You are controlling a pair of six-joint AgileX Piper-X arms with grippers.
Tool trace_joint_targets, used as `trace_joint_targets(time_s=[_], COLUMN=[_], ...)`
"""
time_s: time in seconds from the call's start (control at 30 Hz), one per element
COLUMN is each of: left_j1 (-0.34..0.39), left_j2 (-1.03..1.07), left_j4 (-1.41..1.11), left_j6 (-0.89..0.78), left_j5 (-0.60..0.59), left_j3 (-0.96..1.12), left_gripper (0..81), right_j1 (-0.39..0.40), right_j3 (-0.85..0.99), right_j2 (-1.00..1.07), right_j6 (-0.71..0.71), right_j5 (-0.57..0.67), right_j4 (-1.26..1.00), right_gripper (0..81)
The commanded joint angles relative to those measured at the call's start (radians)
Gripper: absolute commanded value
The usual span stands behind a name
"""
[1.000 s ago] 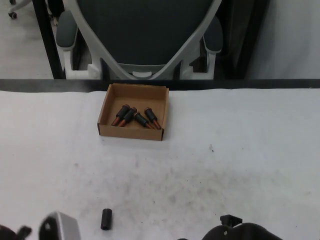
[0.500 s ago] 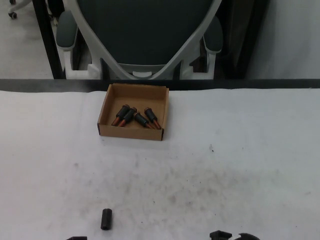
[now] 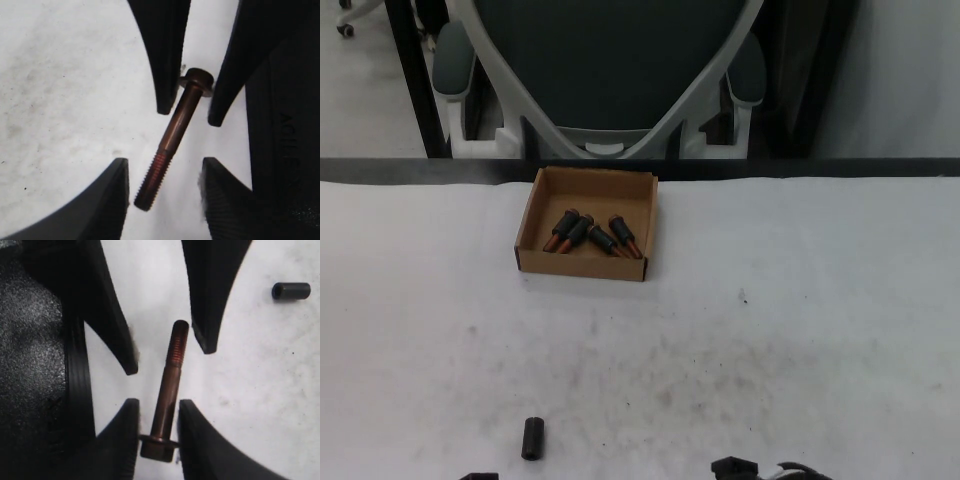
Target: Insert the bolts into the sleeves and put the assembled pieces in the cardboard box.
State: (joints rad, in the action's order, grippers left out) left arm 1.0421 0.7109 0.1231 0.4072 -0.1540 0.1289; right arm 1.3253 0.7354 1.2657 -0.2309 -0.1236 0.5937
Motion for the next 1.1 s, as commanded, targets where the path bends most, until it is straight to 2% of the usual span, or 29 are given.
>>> trace_joint_targets(time_s=[0.0,0.4,0.63,0.83,1.0,1.07], left_j1=[0.006,0.008,0.008,0.008,0.008,0.008], left_j2=[0.003,0.003,0.003,0.004,0.004,0.004], left_j4=[-0.024,-0.053,-0.053,-0.049,-0.030,-0.030], left_j6=[-0.004,-0.004,-0.004,-0.004,-0.004,-0.004], left_j5=[-0.007,-0.036,-0.083,-0.083,-0.083,-0.083], left_j3=[0.009,0.009,0.009,0.009,0.009,0.009], left_gripper=[43.6,41.5,25.3,16.0,2.5,0.8], right_j1=[0.002,0.002,0.002,0.002,0.002,0.002], right_j3=[0.025,0.033,0.033,0.033,0.033,0.033], right_j2=[-0.014,-0.012,-0.012,-0.012,-0.012,-0.012], right_j6=[-0.007,-0.007,-0.007,-0.007,-0.007,-0.007], right_j5=[0.018,0.063,0.063,0.063,0.057,0.054], right_j4=[-0.001,-0.001,-0.008,-0.008,-0.007,-0.007], right_gripper=[0.3,0.3,0.3,0.3,0.3,0.3])
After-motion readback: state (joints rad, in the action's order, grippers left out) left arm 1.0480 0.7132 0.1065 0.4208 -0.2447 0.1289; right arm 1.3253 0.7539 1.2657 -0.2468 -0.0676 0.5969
